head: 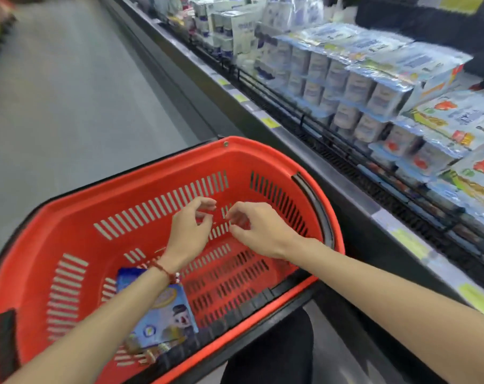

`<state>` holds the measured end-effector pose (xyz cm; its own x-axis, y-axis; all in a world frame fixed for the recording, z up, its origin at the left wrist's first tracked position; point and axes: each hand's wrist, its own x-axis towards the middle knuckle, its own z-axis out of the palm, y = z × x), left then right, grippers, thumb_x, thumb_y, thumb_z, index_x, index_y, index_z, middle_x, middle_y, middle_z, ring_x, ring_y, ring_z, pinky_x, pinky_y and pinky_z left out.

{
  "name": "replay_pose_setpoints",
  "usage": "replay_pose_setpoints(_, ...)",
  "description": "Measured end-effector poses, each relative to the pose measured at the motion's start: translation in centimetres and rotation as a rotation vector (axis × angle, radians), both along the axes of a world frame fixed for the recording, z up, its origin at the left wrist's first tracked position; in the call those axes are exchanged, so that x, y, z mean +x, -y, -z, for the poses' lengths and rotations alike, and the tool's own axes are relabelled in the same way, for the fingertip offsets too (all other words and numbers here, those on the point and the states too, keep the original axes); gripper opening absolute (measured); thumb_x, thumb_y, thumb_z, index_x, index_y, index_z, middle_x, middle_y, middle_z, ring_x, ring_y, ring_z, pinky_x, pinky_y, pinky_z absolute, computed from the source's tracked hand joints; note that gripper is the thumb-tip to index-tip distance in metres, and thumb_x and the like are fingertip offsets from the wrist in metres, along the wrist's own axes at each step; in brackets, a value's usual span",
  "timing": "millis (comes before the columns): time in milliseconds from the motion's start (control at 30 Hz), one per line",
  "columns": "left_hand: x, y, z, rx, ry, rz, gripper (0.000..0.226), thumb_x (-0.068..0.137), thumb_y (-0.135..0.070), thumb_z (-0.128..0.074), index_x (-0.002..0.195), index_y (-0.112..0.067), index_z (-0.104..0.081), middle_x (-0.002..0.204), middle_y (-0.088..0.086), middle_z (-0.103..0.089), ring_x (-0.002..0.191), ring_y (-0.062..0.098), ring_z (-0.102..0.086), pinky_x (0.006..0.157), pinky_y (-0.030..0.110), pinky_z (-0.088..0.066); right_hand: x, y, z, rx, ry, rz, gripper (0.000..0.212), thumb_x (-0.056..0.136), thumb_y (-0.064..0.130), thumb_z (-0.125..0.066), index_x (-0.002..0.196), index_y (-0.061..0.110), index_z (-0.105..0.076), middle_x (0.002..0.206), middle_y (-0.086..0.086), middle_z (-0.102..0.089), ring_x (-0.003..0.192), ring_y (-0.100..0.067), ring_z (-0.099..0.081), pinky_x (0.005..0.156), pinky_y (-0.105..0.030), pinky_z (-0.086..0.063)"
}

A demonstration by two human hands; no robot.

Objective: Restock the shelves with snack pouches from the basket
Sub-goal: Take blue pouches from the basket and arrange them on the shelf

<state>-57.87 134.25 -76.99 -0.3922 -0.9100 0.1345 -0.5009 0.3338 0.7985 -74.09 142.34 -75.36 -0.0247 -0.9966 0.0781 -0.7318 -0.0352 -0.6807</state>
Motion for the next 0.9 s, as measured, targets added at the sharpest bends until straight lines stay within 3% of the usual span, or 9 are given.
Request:
replay_pose_setpoints(133,5.1,1.5,3.1,0.086,0.121,-0.047,0.03,0.087,0.0,-0.056,0.107,-0.02,-0.067,0.103,-0.008,-0.069,0.087,0.0,-0.062,0.073,0.005,-0.041,4.0,2.8,2.5,0.091,-0.03,-0.065,0.021,0.09,0.021,-0.065,0.108,0.014,-0.072,0.087,0.009,-0.062,0.085,-0.011,-0.06,0.08,-0.028,-0.048)
replay_pose_setpoints(300,10.7,2.9,5.0,0.205,0.278,-0.002,0.029,0.091,-0.003,-0.054,0.116,-0.015,-0.064,0.115,-0.002,-0.066,0.098,0.012,-0.062,0.083,0.023,-0.045,8.8,6.3,5.1,0.233,-0.026,-0.094,0.018,0.089,0.021,-0.064,0.103,0.015,-0.074,0.092,-0.002,-0.074,0.093,-0.023,-0.068,0.084,-0.035,-0.052)
replay_pose_setpoints(433,13.9,4.1,6.1,0.315,0.475,-0.015,0.032,0.091,-0.008,-0.054,0.122,-0.012,-0.061,0.119,0.004,-0.065,0.109,0.021,-0.06,0.087,0.026,-0.045,11.9,8.6,7.3,0.353,-0.046,-0.126,0.015,0.088,0.02,-0.064,0.098,0.018,-0.073,0.091,0.0,-0.071,0.094,-0.026,-0.068,0.084,-0.038,-0.054)
replay_pose_setpoints(567,16.5,4.7,7.2,0.553,0.716,-0.044,0.024,0.092,-0.02,-0.054,0.113,-0.01,-0.061,0.107,0.014,-0.068,0.088,0.029,-0.062,0.068,0.031,-0.047,14.6,10.5,9.9,0.515,-0.026,-0.113,0.017,0.089,0.019,-0.063,0.101,0.015,-0.075,0.105,-0.008,-0.075,0.101,-0.026,-0.068,0.087,-0.035,-0.054)
replay_pose_setpoints(667,17.8,5.0,8.5,0.617,0.861,-0.044,0.028,0.093,-0.017,-0.049,0.118,-0.006,-0.058,0.117,0.017,-0.063,0.102,0.032,-0.061,0.071,0.031,-0.044,16.1,11.1,12.2,0.639,-0.051,-0.16,0.02,0.093,0.014,-0.06,0.105,0.01,-0.075,0.109,-0.012,-0.075,0.105,-0.029,-0.068,0.088,-0.036,-0.055)
replay_pose_setpoints(767,19.0,5.2,9.9,0.601,0.975,-0.111,0.031,0.088,-0.013,-0.05,0.116,-0.002,-0.058,0.122,0.019,-0.061,0.108,0.034,-0.06,0.076,0.032,-0.045,16.8,10.8,15.1,0.771,-0.073,-0.16,0.021,0.094,0.013,-0.056,0.096,0.001,-0.073,0.093,-0.018,-0.073,0.086,-0.03,-0.069,0.079,-0.039,-0.057)
replay_pose_setpoints(833,19.5,4.8,10.9,0.572,1.0,-0.157,0.032,0.088,-0.013,-0.051,0.116,-0.002,-0.058,0.123,0.02,-0.059,0.108,0.035,-0.06,0.079,0.034,-0.049,17.2,10.0,17.1,0.85,-0.12,-0.193,0.017,0.094,0.013,-0.057,0.085,0.002,-0.066,0.077,-0.011,-0.062,0.069,-0.024,-0.057,0.061,-0.032,-0.052)
replay_pose_setpoints(900,19.4,4.4,11.8,0.581,1.012,-0.199,0.033,0.091,-0.014,-0.05,0.12,-0.002,-0.057,0.127,0.021,-0.056,0.11,0.036,-0.06,0.084,0.036,-0.05,17.7,9.2,18.9,0.926,-0.165,-0.249,0.012,0.096,0.017,-0.061,0.094,0.005,-0.063,0.083,-0.007,-0.062,0.07,-0.022,-0.057,0.054,-0.028,-0.046)
